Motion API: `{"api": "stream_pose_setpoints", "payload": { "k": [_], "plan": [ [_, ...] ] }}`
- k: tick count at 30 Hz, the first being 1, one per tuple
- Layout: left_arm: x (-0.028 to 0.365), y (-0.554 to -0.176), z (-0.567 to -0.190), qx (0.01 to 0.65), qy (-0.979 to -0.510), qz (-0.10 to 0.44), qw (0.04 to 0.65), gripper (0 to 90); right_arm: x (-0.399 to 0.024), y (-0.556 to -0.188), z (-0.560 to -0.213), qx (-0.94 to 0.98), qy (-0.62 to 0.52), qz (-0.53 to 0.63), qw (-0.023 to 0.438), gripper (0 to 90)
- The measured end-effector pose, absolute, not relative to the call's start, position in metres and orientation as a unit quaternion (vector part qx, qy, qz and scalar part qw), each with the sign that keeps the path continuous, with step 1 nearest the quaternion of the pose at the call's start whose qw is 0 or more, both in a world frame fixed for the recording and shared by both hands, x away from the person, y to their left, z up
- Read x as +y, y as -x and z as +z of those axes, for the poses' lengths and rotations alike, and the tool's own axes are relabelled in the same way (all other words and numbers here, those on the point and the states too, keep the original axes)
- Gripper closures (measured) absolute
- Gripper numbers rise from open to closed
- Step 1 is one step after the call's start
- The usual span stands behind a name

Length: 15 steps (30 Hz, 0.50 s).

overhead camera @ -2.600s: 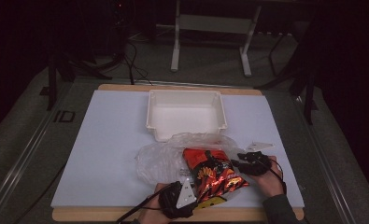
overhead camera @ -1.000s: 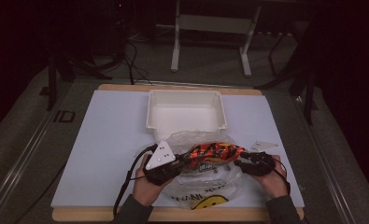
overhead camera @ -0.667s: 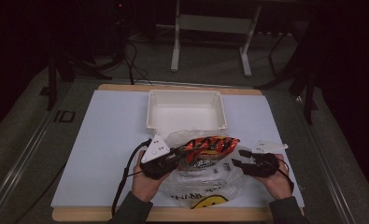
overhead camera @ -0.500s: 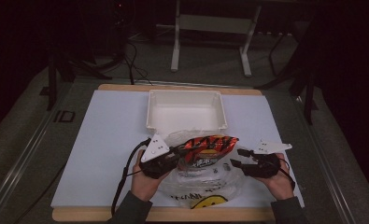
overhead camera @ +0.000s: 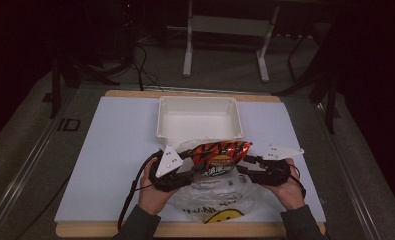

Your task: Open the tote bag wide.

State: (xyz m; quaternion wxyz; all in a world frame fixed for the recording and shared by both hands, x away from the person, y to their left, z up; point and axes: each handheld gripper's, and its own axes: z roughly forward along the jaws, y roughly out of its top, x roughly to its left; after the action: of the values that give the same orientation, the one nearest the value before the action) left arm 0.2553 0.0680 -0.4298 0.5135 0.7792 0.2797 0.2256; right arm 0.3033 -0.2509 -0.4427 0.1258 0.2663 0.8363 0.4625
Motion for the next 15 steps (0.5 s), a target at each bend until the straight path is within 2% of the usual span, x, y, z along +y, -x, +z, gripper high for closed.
{"api": "stream_pose_setpoints", "payload": {
  "k": [5, 10, 13, 15],
  "plan": [
    [0.062, -0.268, -0.440, 0.281, -0.787, 0.220, 0.503, 44.2, -0.249, -0.305, -0.444, 0.834, -0.272, 0.464, 0.124, 54.1],
    [0.055, -0.283, -0.447, 0.295, -0.775, 0.215, 0.516, 37.8, -0.248, -0.309, -0.445, 0.835, -0.277, 0.460, 0.122, 54.0],
    [0.053, -0.291, -0.448, 0.307, -0.769, 0.214, 0.518, 38.6, -0.246, -0.311, -0.446, 0.835, -0.278, 0.459, 0.120, 53.9],
    [0.051, -0.295, -0.449, 0.315, -0.767, 0.210, 0.517, 44.3, -0.246, -0.312, -0.447, 0.835, -0.280, 0.459, 0.118, 53.8]
  ]
}}
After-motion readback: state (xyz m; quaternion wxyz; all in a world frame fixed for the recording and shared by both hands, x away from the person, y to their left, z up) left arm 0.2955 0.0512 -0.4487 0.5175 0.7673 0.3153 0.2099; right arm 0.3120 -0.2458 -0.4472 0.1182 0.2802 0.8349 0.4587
